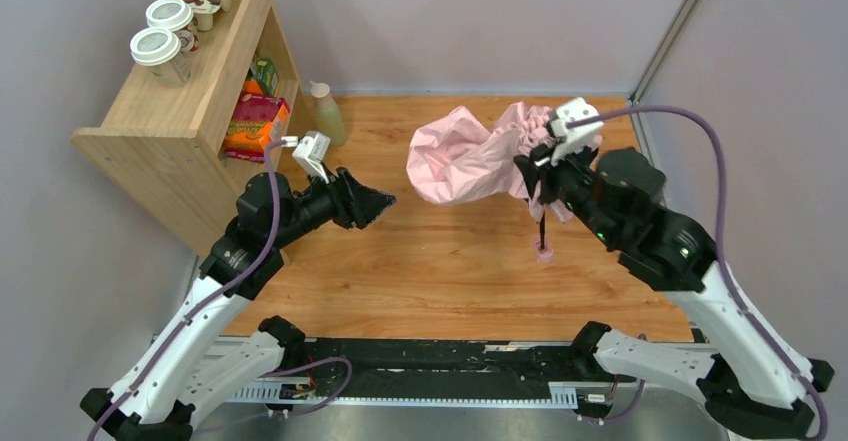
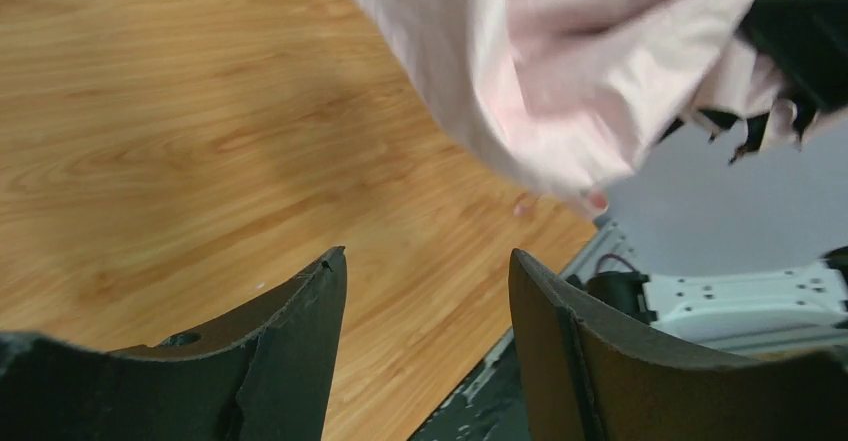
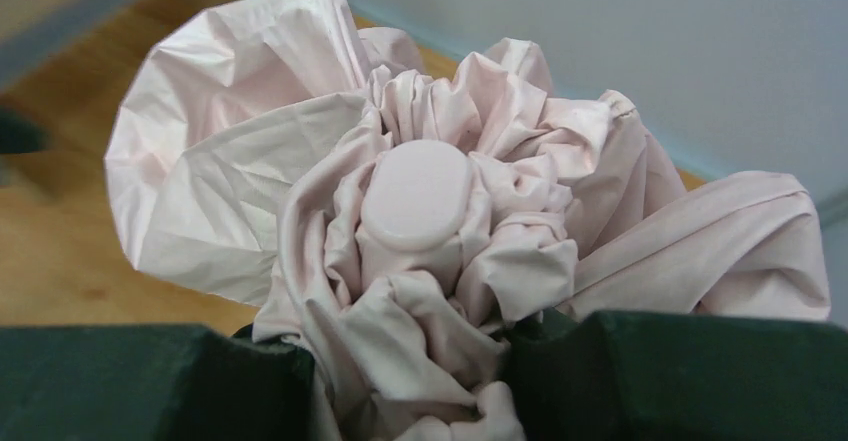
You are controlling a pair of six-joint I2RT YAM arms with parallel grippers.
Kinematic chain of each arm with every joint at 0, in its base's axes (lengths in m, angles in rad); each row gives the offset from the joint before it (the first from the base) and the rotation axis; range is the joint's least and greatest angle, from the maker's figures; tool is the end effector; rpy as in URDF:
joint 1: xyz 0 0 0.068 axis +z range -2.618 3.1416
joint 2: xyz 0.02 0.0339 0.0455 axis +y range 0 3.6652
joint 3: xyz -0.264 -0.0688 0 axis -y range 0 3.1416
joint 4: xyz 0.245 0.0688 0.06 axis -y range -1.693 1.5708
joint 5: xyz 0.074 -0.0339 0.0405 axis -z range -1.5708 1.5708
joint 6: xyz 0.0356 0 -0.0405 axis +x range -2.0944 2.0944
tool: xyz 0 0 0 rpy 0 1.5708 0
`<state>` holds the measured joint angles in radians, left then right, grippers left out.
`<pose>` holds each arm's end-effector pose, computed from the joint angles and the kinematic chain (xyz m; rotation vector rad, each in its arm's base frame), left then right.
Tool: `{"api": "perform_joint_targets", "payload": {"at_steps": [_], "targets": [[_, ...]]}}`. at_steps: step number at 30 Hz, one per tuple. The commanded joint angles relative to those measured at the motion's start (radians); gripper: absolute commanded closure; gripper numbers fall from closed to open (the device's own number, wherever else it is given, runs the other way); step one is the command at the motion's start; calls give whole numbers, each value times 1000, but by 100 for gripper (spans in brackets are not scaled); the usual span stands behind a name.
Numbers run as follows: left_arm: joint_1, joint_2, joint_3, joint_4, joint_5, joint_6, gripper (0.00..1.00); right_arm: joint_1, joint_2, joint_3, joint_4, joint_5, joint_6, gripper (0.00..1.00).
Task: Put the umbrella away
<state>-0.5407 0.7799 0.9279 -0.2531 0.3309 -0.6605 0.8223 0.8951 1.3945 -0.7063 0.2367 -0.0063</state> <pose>0.1422 -0.0989 0.3833 0.1616 1.8053 -1.1586 0.1065 0.1024 0.4672 -0.5590 1.6978 0.3790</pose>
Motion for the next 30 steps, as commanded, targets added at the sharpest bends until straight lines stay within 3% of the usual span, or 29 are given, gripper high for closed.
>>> {"api": "perform_joint_targets", "payload": {"at_steps": [1,6,9,11,15,20,25,30], "targets": [[5,-92,-23,-192,-156,119,33,-8,183,63,155,517,-417,100],[4,-183,-86,-147,-109,72,32,-86,512,135,466,706,-864,100],[4,-244,-130,-133,-96,41,32,-101,645,120,669,722,-1073,100],[5,-283,-147,-143,-98,32,32,-81,726,92,697,693,-1123,100],[4,-369,-170,-190,-139,36,32,-8,849,-33,674,681,-1017,100],[5,-456,-163,-279,-182,53,33,93,953,-109,411,552,-740,100],[5,-522,-176,-333,-205,35,34,187,1028,-98,130,223,-507,100],[5,-591,-218,-385,-213,-13,36,202,1123,-78,12,-78,-362,100]]}}
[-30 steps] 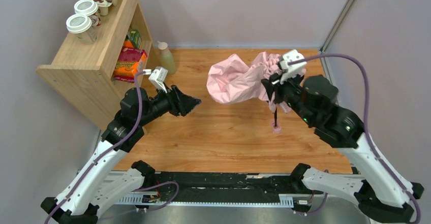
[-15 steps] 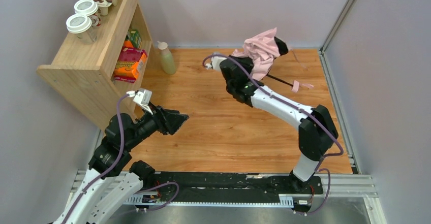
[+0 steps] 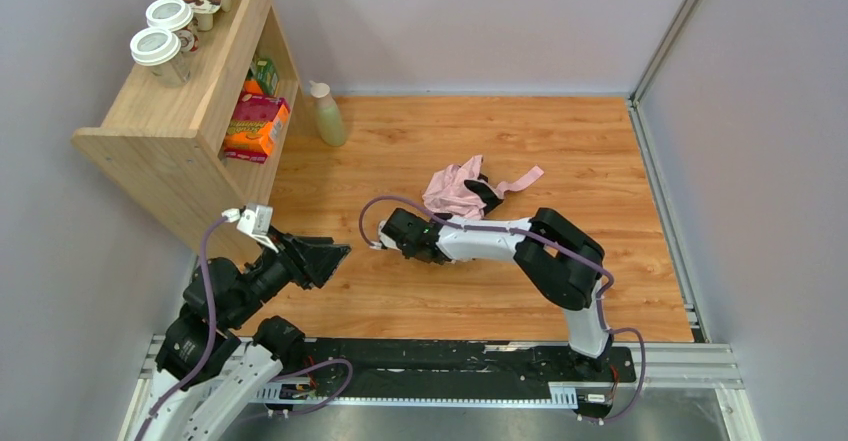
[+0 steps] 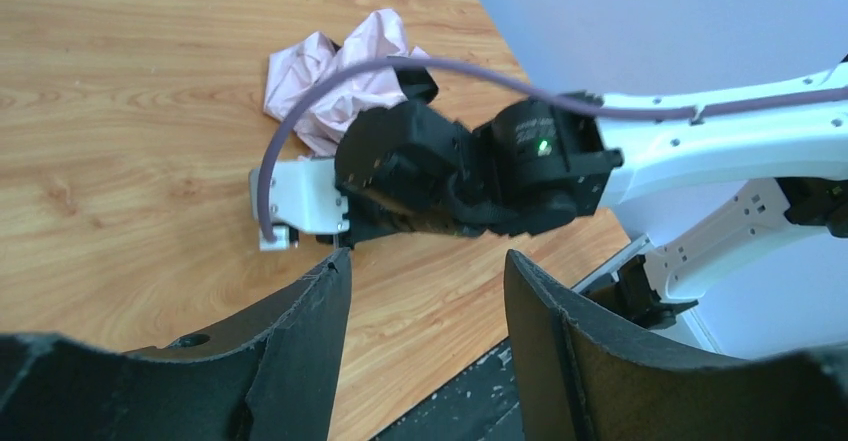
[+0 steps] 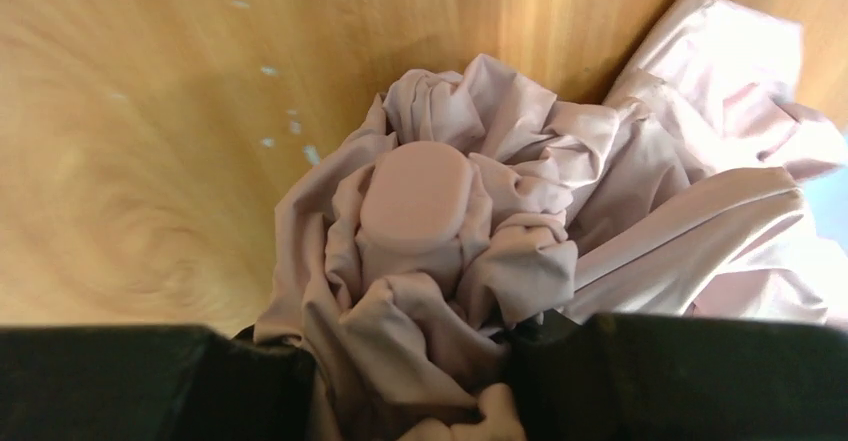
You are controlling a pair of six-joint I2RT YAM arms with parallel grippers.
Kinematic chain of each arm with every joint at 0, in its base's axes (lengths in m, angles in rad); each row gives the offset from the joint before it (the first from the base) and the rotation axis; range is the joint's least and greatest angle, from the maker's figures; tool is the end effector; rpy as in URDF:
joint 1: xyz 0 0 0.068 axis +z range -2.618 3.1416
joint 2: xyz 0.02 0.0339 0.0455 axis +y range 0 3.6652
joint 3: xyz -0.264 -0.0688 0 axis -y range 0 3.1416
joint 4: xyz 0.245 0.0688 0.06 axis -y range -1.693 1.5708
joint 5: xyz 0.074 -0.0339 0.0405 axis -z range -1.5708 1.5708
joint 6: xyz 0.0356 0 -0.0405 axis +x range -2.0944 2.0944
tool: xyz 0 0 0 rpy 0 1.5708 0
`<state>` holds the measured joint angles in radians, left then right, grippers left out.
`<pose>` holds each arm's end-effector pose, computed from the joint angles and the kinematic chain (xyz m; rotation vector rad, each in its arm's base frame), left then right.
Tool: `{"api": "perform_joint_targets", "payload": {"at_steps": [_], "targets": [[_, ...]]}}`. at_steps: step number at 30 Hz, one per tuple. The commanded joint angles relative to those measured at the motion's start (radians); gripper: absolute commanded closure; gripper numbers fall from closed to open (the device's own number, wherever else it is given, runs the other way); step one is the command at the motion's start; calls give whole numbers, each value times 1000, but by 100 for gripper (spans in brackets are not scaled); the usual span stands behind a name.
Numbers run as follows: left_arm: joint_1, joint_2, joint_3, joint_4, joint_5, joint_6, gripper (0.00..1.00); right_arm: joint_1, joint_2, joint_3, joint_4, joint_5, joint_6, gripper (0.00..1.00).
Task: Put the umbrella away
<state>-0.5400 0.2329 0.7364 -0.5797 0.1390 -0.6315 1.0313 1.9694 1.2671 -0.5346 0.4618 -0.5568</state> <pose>0.0470 -0.0339 0.3369 0.0326 1.7451 -0.9932 0.2103 0.3204 0.1443 -1.8292 1.9460 -0.5041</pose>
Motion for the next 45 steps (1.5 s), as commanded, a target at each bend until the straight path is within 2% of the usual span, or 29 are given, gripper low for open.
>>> {"api": "perform_joint_targets", "payload": {"at_steps": [1,4,8,12,16,23,27,30,38,45], "targets": [[3,-61,-38,-66,-22,-65,36,-8,65,45,-169,-363,204,100],[3,-93,-57,-97,-29,-124,39,-13,118,43,-179,-616,230,100],[5,-95,-95,-120,-32,-221,42,-53,204,32,-162,-860,261,100],[5,-67,-147,-132,-39,-378,42,-95,233,-15,-99,-1017,271,100],[3,-6,-202,-85,-61,-533,37,-140,275,-46,-56,-1126,282,100],[2,241,-305,62,-59,-789,32,-175,299,-67,4,-1146,293,100],[2,365,-377,214,-84,-891,30,-175,287,-57,10,-1131,294,100],[3,420,-408,332,-99,-928,29,-175,279,-55,13,-1117,298,100],[2,528,-477,498,-196,-1077,27,-175,229,-77,44,-1057,319,100],[3,716,-494,788,-188,-1068,27,-166,224,-54,28,-1040,321,100]]}}
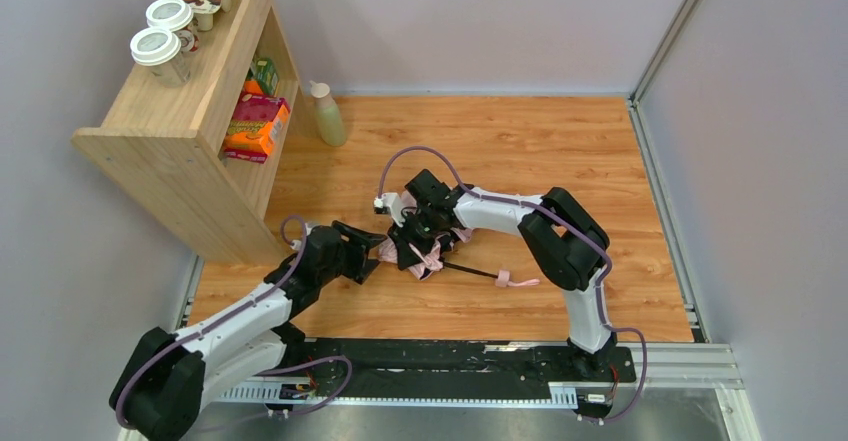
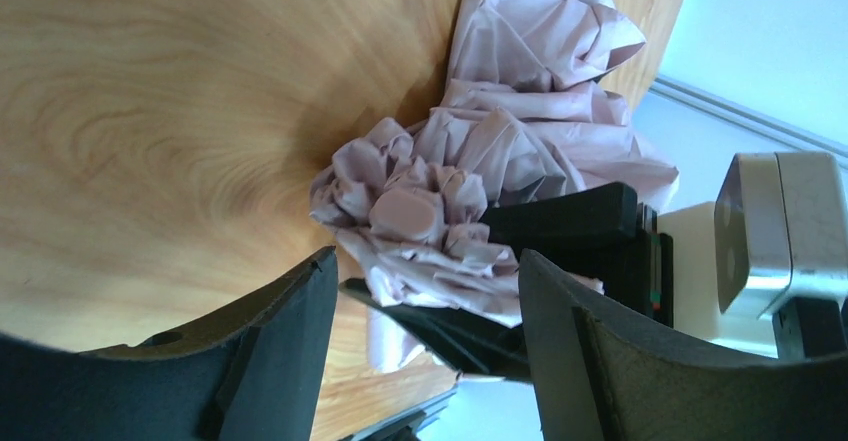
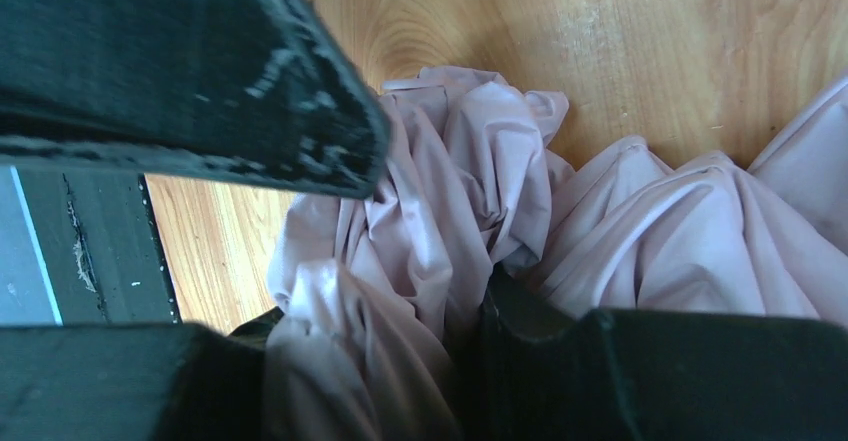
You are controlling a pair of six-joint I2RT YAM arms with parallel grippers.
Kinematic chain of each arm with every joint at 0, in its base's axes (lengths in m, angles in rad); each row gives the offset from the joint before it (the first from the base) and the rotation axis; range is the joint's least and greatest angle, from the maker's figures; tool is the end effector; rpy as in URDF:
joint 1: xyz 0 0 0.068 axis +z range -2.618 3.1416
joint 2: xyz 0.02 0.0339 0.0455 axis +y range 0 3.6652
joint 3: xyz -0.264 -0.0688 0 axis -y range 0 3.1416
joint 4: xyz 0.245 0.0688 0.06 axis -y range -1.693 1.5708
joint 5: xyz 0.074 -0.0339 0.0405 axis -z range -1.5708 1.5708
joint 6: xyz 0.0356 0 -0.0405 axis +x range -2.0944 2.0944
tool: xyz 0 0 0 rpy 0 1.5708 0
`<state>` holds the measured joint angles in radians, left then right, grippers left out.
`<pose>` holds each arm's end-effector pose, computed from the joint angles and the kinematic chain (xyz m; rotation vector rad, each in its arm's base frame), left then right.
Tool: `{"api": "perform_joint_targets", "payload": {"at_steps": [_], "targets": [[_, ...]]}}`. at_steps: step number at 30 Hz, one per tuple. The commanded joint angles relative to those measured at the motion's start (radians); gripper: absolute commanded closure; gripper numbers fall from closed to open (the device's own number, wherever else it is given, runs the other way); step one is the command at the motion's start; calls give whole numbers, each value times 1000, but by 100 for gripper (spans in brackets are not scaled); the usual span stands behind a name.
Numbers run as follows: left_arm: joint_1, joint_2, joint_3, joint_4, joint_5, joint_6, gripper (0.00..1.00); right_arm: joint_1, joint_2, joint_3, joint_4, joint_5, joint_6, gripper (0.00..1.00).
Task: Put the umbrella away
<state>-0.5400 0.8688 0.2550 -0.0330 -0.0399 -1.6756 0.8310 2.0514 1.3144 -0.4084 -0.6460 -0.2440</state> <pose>0.1481 -0.0871 0.1570 -1.3555 2.0791 -1.0836 0.2579 0.3144 0.1341 -1.5713 2.2498 1.0480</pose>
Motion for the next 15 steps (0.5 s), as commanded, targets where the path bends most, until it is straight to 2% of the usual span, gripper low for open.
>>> {"api": "perform_joint_targets", "payload": {"at_steps": [1,3,7,9,12,15], "targets": [[3,123,-17,272,14,-23,27,37,142,-99,-99,69,6,100],[2,197,-10,350,34,-1,27,42,144,-89,-105,72,6,100],[2,304,-16,386,84,-4,26,54,132,-76,-115,91,6,100],[0,328,-14,346,97,8,26,59,122,-72,-121,108,6,100],[-14,337,-11,266,43,33,26,69,105,-63,-125,127,-3,100],[-17,395,-4,265,43,65,30,88,89,-50,-119,161,-3,100]]}}
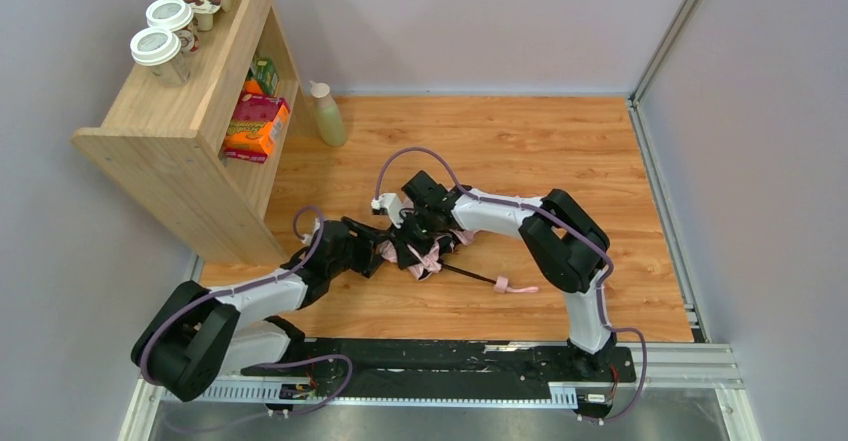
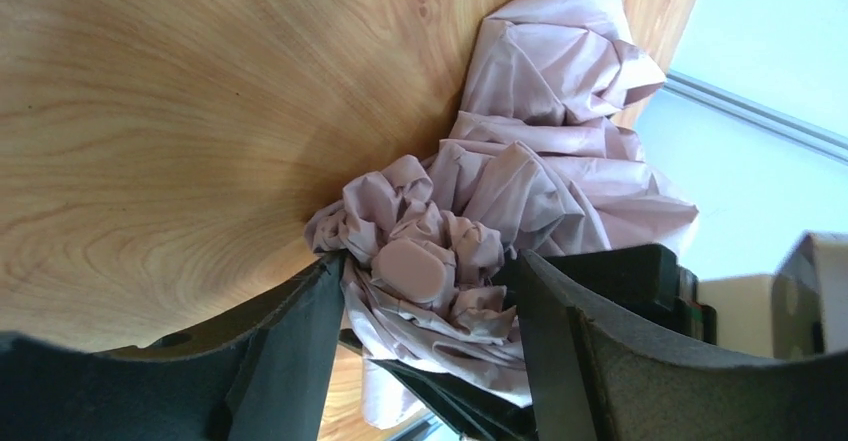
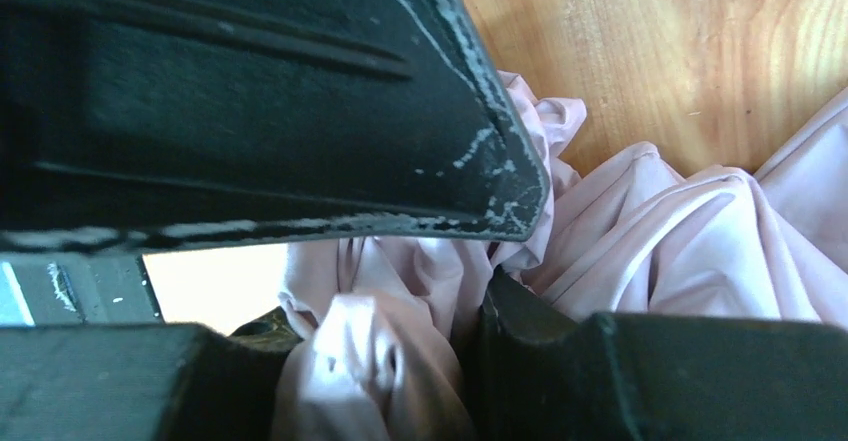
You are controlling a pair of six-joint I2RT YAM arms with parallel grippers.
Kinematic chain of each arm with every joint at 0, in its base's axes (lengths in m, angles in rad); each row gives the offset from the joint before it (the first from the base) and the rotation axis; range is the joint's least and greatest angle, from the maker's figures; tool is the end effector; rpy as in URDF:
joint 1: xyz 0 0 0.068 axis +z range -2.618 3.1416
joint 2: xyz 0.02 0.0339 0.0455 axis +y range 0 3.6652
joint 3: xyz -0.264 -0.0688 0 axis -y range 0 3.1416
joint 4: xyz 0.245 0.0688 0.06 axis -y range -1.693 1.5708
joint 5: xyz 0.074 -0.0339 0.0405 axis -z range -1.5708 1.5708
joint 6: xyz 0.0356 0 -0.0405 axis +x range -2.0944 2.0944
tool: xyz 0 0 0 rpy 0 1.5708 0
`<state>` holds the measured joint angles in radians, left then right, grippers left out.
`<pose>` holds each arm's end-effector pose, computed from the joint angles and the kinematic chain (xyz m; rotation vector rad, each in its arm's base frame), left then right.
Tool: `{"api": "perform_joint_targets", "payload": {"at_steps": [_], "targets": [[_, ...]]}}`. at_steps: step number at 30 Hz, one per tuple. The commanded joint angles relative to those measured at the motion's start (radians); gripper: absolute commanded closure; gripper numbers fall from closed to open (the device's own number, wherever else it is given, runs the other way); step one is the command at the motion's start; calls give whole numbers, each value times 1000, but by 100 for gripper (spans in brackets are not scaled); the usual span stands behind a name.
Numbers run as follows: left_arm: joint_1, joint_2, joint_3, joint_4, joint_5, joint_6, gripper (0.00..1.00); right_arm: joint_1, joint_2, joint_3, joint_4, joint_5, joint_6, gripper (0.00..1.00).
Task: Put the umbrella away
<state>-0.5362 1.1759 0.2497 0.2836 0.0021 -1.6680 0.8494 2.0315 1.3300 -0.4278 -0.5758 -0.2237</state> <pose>0.1731 -0.1029 0.1317 -1.3382 2.1092 -1.1167 0.2546 0.3189 0.1438 -1.5586 2.2640 0.9621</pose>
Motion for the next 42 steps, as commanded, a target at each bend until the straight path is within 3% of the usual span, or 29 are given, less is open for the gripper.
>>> {"api": "perform_joint_targets", "payload": {"at_steps": [1,6,12,13,16,19,21,23,24,30,33,36,40,42], "targets": [[-24,111,13,-81,7,66,30,79,104,-66,-94,109,-23,100],[-59,137,-13,-76,-33,67,39,97,72,-69,-69,152,-26,100],[-61,105,-4,-110,-57,45,74,112,47,-60,-88,212,-36,98],[-61,91,-13,-116,-66,42,84,112,33,-63,-83,226,-26,93],[-62,64,-30,-116,-76,15,99,114,-13,-63,-85,251,-2,65],[-64,41,-17,-174,-79,2,100,112,-88,-55,-95,310,47,45],[-64,34,5,-233,-82,-7,100,114,-147,-38,-123,358,90,29],[-64,34,22,-271,-82,-13,100,112,-215,-35,-150,373,115,4],[-64,36,34,-279,-85,-16,100,112,-259,-47,-152,378,124,0],[-64,56,100,-434,-56,-29,100,125,-514,-84,-215,401,179,0],[-64,62,115,-463,-36,-53,100,184,-634,-161,-166,473,158,0],[-65,67,138,-521,-16,-64,100,284,-685,-290,-7,656,135,0],[-64,82,164,-572,-8,-75,100,408,-688,-466,364,951,32,0],[-64,91,172,-587,18,-82,100,442,-648,-538,533,1022,-44,0]]}}
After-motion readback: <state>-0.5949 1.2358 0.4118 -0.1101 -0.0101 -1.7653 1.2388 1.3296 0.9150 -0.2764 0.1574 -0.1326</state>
